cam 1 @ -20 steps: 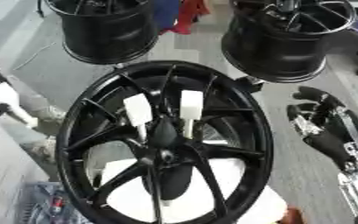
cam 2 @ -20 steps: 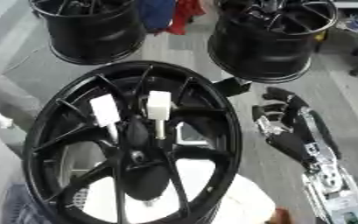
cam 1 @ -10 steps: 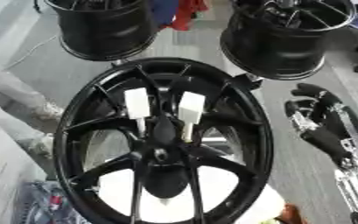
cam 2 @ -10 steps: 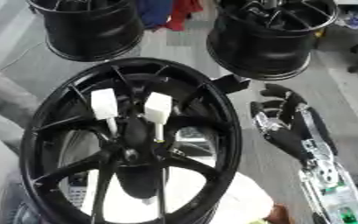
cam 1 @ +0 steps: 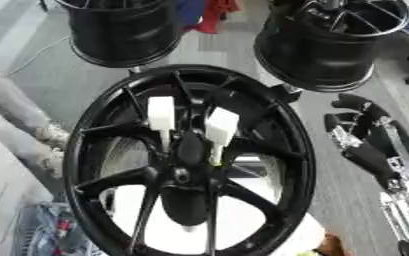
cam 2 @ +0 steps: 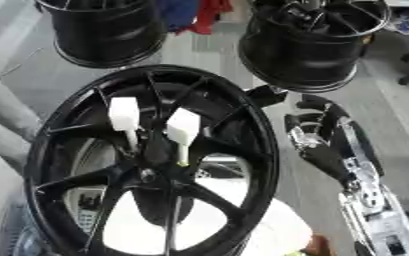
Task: Pull the pin out of the wheel hub.
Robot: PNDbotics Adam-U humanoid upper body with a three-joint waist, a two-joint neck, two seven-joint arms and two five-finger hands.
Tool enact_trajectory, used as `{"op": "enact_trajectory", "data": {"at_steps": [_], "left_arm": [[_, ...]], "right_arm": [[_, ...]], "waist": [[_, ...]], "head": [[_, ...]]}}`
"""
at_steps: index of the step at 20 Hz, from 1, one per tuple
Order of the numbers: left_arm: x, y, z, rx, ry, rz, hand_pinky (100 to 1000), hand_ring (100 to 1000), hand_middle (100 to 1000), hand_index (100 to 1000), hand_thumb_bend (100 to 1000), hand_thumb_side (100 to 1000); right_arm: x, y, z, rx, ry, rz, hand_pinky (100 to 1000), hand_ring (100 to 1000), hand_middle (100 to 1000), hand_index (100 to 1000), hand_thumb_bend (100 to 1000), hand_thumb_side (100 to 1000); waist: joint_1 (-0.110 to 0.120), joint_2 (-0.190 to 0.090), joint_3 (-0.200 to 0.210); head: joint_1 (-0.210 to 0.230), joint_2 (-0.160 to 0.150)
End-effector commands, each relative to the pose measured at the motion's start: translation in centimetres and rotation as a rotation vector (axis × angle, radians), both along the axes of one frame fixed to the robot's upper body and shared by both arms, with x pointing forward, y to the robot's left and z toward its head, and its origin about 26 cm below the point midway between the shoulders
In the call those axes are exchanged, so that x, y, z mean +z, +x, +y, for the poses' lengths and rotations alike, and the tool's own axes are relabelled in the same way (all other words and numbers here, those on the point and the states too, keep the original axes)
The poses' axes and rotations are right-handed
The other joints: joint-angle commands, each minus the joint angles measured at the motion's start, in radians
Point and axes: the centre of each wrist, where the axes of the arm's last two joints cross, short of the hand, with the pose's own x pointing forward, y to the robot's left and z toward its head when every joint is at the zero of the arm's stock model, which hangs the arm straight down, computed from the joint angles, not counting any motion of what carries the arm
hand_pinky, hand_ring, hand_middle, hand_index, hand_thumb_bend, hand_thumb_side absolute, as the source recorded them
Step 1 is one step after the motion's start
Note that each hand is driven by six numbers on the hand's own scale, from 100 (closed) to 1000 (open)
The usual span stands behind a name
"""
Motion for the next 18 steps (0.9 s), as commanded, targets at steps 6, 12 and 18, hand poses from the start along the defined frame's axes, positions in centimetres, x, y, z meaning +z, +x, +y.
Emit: {"op": "enact_trajectory", "data": {"at_steps": [6,12,18], "left_arm": [[2.5,0.2,-4.1,-0.095,-0.116,-0.071,627,613,640,790,176,599],[2.0,0.1,-4.8,-0.118,-0.134,-0.052,619,604,630,788,172,595],[1.9,0.1,-5.4,-0.138,-0.147,-0.049,619,603,629,788,176,596]], "right_arm": [[0.8,0.2,-0.1,-0.002,-0.003,-0.032,636,695,744,830,287,317],[0.9,0.2,-0.1,-0.003,-0.001,-0.036,636,695,744,830,289,314],[1.0,0.2,-0.1,0.000,0.001,-0.038,636,695,743,830,292,309]], "waist": [[0.001,-0.009,0.004],[-0.001,-0.011,0.005],[-0.004,-0.012,0.007]], "head": [[-0.002,-0.002],[-0.002,-0.002],[-0.002,-0.002]]}}
